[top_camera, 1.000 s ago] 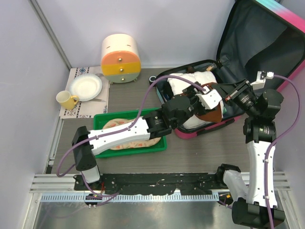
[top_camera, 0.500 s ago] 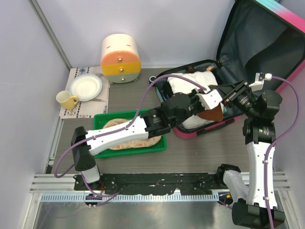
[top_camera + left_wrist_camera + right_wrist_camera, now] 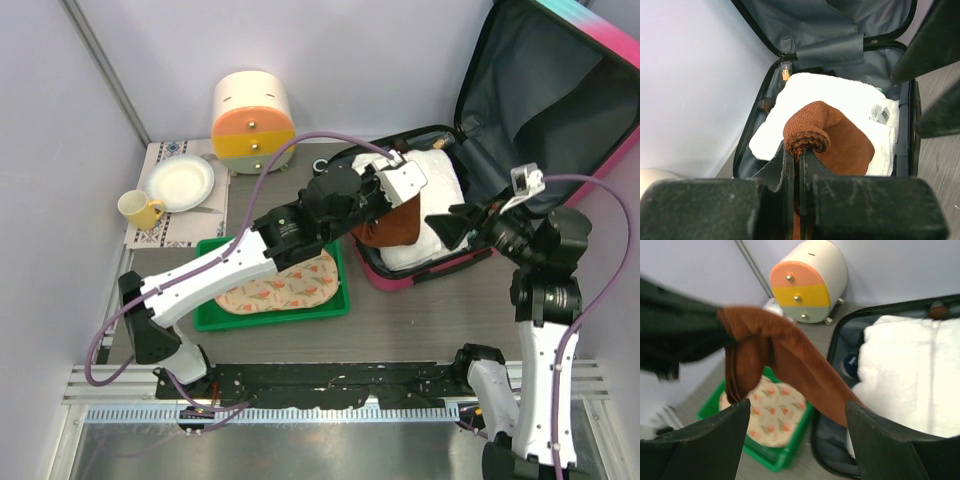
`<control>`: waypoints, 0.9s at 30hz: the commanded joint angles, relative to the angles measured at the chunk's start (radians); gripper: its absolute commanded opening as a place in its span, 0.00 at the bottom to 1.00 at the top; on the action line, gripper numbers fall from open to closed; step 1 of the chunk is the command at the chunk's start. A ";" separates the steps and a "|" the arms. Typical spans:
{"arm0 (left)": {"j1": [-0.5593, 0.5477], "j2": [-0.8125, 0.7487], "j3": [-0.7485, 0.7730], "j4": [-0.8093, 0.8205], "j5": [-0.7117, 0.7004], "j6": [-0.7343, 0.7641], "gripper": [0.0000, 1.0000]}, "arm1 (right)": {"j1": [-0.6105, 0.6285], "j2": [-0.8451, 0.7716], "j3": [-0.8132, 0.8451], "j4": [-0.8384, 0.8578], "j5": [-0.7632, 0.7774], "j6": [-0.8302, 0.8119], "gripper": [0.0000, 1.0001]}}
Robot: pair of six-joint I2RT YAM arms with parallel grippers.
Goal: Open, take out, and arrange the luggage
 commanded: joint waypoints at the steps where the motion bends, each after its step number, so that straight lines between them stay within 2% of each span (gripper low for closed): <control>1: 0.020 -0.070 0.042 -0.014 0.071 0.015 0.00 | 0.002 -0.089 -0.099 -0.016 0.018 -0.434 0.83; 2: 0.020 -0.079 0.041 -0.019 0.078 0.029 0.00 | 0.002 -0.105 -0.125 -0.031 0.008 -0.591 0.84; 5: 0.024 -0.093 0.039 -0.030 0.091 0.049 0.00 | 0.002 -0.119 -0.220 -0.058 -0.023 -0.840 0.85; 7: 0.027 -0.098 0.057 -0.068 0.107 0.037 0.00 | 0.002 -0.106 -0.240 -0.109 -0.042 -0.991 0.84; 9: 0.032 -0.103 0.067 -0.094 0.116 0.009 0.00 | 0.002 -0.068 -0.250 -0.147 -0.086 -1.073 0.84; 11: 0.032 -0.116 0.070 -0.102 0.127 -0.009 0.00 | 0.004 -0.031 -0.262 -0.145 -0.108 -1.103 0.84; 16: 0.033 -0.153 0.064 -0.135 0.127 -0.068 0.00 | 0.011 0.027 -0.282 -0.050 -0.138 -1.065 0.82; 18: 0.037 -0.185 0.038 -0.160 0.127 -0.080 0.00 | 0.033 0.042 -0.280 -0.033 -0.155 -1.053 0.72; 20: 0.049 -0.239 0.004 -0.174 0.134 -0.108 0.00 | 0.068 0.047 -0.274 -0.031 -0.149 -1.047 0.68; 21: 0.055 -0.259 -0.034 -0.175 0.140 -0.118 0.00 | 0.132 0.047 -0.279 -0.014 -0.113 -1.042 0.53; 22: 0.078 -0.279 -0.056 -0.174 0.148 -0.150 0.00 | 0.172 0.049 -0.289 0.007 -0.083 -1.025 0.47; 23: 0.092 -0.299 -0.073 -0.178 0.168 -0.163 0.00 | 0.200 0.046 -0.299 0.039 -0.054 -0.998 0.45; 25: 0.142 -0.348 -0.111 -0.188 0.202 -0.186 0.00 | 0.371 0.046 -0.325 0.153 0.065 -0.897 0.71; 27: 0.168 -0.383 -0.137 -0.198 0.242 -0.195 0.00 | 0.477 0.053 -0.338 0.243 0.148 -0.848 0.87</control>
